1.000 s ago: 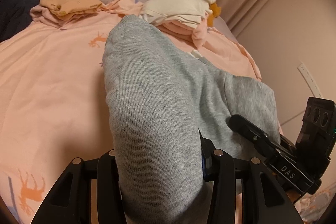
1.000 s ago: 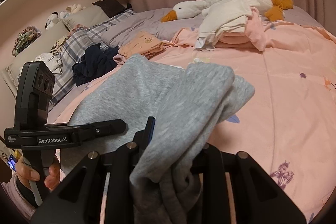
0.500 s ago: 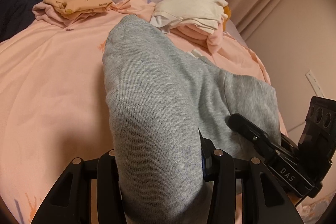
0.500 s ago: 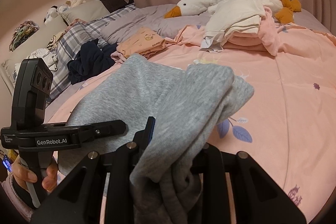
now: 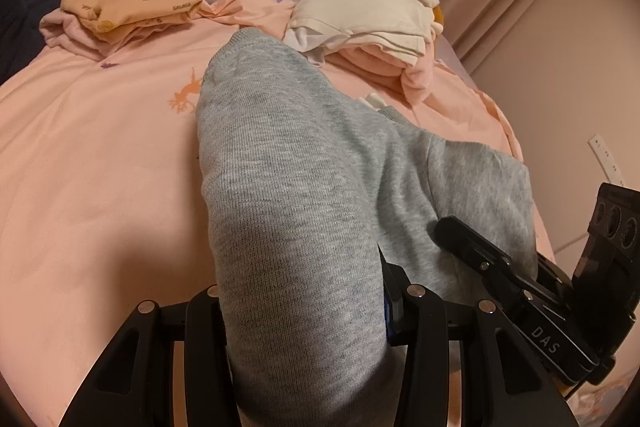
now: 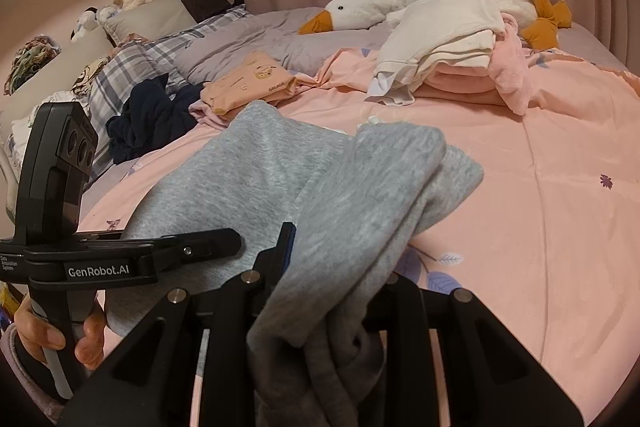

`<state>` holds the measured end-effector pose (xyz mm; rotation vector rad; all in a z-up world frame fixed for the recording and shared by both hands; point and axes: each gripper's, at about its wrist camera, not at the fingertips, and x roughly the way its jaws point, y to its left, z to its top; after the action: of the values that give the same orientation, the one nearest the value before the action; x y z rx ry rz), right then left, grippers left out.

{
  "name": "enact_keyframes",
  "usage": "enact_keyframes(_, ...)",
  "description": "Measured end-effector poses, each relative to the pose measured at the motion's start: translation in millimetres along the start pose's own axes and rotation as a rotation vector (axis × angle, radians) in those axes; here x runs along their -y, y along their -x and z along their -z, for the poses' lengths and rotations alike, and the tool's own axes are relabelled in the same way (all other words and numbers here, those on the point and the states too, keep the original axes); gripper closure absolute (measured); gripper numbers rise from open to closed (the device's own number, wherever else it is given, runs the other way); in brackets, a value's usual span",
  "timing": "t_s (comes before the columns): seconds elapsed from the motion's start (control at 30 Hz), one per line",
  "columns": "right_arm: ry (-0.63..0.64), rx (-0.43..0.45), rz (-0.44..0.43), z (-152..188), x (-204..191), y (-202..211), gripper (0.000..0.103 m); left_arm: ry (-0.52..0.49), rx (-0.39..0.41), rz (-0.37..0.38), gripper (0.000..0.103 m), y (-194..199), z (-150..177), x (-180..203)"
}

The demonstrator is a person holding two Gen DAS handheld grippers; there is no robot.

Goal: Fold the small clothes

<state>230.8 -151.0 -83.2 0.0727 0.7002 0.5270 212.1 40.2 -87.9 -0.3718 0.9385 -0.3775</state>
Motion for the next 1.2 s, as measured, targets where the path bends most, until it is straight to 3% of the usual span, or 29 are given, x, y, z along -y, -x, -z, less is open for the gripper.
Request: enact_keyframes(1.2, -0.03, -0.028, 0.022, 2.5, 14.7, -22.5, 0.079, 0.012, -0.046, -0.014, 0.058, -25.9, -8.7, -0.8)
